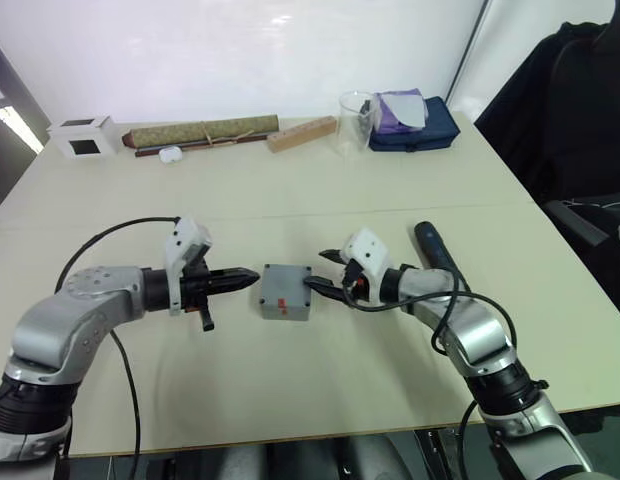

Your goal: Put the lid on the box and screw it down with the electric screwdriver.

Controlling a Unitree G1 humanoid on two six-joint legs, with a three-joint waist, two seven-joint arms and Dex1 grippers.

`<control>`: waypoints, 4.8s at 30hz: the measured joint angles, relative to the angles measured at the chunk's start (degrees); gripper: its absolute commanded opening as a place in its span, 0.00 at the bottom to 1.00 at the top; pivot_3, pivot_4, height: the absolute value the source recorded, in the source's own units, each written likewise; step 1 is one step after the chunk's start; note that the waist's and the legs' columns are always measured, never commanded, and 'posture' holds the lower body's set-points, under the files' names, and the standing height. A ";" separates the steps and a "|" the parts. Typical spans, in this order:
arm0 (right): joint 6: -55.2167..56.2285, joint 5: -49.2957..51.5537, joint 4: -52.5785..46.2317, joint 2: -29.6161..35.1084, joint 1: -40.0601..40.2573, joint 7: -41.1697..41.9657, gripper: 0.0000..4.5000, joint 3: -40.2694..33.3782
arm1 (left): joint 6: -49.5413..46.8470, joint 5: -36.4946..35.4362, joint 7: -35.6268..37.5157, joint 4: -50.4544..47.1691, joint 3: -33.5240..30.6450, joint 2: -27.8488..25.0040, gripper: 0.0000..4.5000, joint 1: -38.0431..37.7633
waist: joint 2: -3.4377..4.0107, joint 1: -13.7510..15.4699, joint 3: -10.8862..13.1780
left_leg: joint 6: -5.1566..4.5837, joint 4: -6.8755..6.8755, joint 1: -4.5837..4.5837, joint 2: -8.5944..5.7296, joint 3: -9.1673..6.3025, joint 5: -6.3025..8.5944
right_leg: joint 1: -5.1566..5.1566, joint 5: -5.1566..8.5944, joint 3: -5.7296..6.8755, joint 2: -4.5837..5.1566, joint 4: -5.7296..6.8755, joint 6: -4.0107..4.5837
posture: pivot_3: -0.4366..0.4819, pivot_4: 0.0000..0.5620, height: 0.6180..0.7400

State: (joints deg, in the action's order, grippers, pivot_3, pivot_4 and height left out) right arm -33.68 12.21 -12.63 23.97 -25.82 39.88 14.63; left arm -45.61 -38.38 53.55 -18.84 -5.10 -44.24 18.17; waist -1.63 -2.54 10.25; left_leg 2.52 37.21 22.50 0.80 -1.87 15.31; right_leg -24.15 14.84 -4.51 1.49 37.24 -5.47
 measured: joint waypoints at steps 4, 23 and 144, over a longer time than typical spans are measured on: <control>-8.91 4.19 -2.75 1.99 -0.95 -0.96 0.93 -5.81 | -0.31 -1.48 -1.22 0.71 0.05 4.51 0.00 3.73 | 0.02 0.43 0.04 | 0.01 0.08 0.06 -0.07 -0.05 0.00 | 0.02 -0.01 0.01 0.08 0.01 -0.02 | 0.48 0.27 1.00; -58.43 22.51 14.32 39.76 -25.85 5.00 0.93 0.30 | 5.27 8.38 9.86 0.02 20.09 3.87 0.00 19.06 | 0.21 -0.39 0.21 | -0.03 -0.05 0.05 0.00 0.20 0.01 | -0.11 0.00 -0.15 -0.05 -0.13 0.00 | 0.48 0.27 1.00; 9.19 -1.99 -3.94 -13.13 3.24 -14.87 0.47 -1.22 | 7.50 18.45 4.26 9.70 17.31 5.02 0.00 9.10 | 0.33 -0.03 -1.11 | 0.08 -0.10 -1.42 0.00 -0.09 -0.05 | 1.41 0.32 0.01 -0.03 -0.07 0.34 | 0.48 0.27 1.00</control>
State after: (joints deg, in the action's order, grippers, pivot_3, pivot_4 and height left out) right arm -24.49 10.22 -16.57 10.84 -22.59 25.02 13.40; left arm -38.12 -19.93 57.80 -9.15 12.21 -39.22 27.27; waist -1.30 -2.57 9.14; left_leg 2.60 37.12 21.08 0.80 -1.96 15.26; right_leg -22.73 15.17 -4.50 1.46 37.17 -5.13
